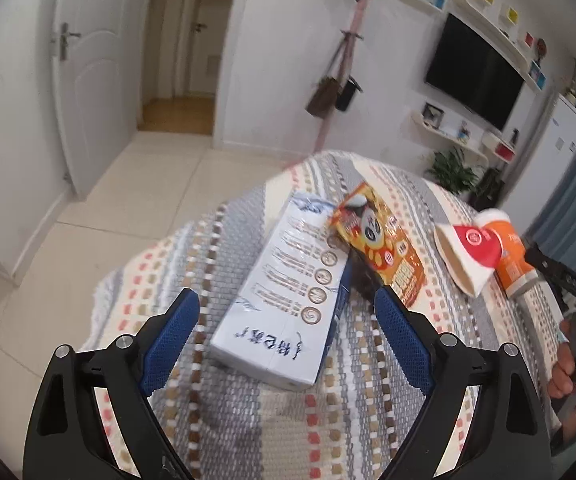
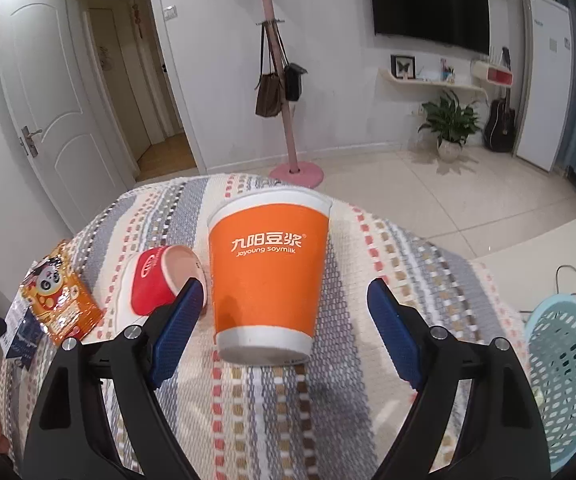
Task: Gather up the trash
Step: 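Grasp the white milk carton with the left tool while the right tool grasps the orange cup, then carry the milk carton and orange cup in both tools over the basket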
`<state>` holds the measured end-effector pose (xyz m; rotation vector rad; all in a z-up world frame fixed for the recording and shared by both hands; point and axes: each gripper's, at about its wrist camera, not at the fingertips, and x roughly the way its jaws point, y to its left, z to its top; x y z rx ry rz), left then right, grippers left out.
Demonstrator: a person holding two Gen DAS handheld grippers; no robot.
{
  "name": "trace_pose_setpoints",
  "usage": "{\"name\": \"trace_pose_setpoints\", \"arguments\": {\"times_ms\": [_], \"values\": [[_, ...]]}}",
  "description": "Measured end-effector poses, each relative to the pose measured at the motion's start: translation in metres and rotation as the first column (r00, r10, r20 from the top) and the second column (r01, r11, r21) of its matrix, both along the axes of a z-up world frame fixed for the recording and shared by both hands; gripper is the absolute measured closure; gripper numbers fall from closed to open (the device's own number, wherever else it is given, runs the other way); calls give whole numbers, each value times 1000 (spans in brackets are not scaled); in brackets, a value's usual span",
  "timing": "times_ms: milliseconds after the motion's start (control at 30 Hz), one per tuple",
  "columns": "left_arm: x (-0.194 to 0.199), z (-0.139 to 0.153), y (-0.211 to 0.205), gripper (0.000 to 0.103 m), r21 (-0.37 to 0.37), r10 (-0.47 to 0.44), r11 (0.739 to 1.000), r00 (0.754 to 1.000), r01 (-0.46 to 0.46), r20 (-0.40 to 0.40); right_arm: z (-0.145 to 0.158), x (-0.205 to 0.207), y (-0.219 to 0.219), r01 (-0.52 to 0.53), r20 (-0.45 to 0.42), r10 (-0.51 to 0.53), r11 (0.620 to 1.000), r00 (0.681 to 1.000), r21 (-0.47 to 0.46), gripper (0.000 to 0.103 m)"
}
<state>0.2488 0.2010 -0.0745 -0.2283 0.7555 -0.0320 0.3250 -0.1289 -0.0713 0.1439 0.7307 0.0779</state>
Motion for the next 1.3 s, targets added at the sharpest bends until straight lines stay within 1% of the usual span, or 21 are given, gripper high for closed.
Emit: {"name": "trace_pose_setpoints", "arguments": {"times_ms": [167, 233, 267, 300, 333, 367, 467, 500, 533, 600, 700, 733, 933, 1033, 1100, 1200, 1300], "values": [[19, -12, -6, 16, 53, -6, 999, 998, 9, -58, -10, 15, 0, 13, -25, -13, 1000, 1000, 11, 23], [23, -19, -7, 16, 48, -4, 999, 997, 7, -72, -17, 17, 1, 1, -33, 0, 1000, 999, 22, 21], [25, -25, -6, 16, 33, -2, 999, 996, 5, -92, -19, 18, 2, 3, -42, -3, 1000, 999, 7, 21], [26, -28, -6, 17, 36, 4, 999, 995, 0, -102, -19, 19, 5, 7, -46, -7, 1000, 999, -10, 21], [24, -26, -8, 17, 47, 4, 999, 996, 0, -91, -19, 19, 5, 6, -42, -6, 1000, 999, -17, 21], [24, -26, -8, 17, 42, -1, 999, 996, 5, -87, -19, 19, 6, 0, -40, 0, 1000, 999, -15, 21], [23, -27, -11, 19, 65, -1, 998, 996, 7, -94, -21, 23, 7, -5, -50, 4, 1000, 999, -31, 21], [22, -26, -13, 22, 79, 1, 997, 996, 6, -92, -22, 24, 9, -12, -53, 10, 999, 999, -32, 22], [22, -26, -16, 28, 94, 3, 996, 996, 6, -88, -22, 25, 10, -17, -55, 15, 999, 998, -36, 24], [21, -26, -19, 33, 114, 3, 993, 996, 7, -84, -21, 24, 12, -9, -45, 7, 999, 999, -43, 37], [20, -26, -20, 43, 118, -14, 993, 997, 23, -78, -21, 21, 13, -10, -34, 8, 999, 999, -42, 37], [18, -25, -20, 44, 118, -14, 993, 997, 23, -74, -20, 19, 14, -11, -25, 10, 999, 1000, -44, 37], [10, -20, -17, 47, 111, 7, 994, 1000, -4, -30, -16, 9, 16, -22, 18, 24, 998, 1000, -59, 37], [2, -13, -16, 47, 101, 17, 995, 1000, -18, 18, -16, 6, 16, -21, 29, 22, 998, 999, -54, 37], [-3, -8, -12, 48, 77, 25, 997, 998, -29, 53, -15, 5, 14, -12, 40, 14, 999, 999, -49, 38], [-13, -2, -1, 48, -6, 41, 999, 996, -41, 79, -11, -2, 9, 29, 76, -26, 998, 997, -50, 38], [-30, 7, -1, 48, -30, 56, 998, 992, -53, 113, -7, -11, 7, 67, 107, -60, 995, 992, -68, 38]]}}
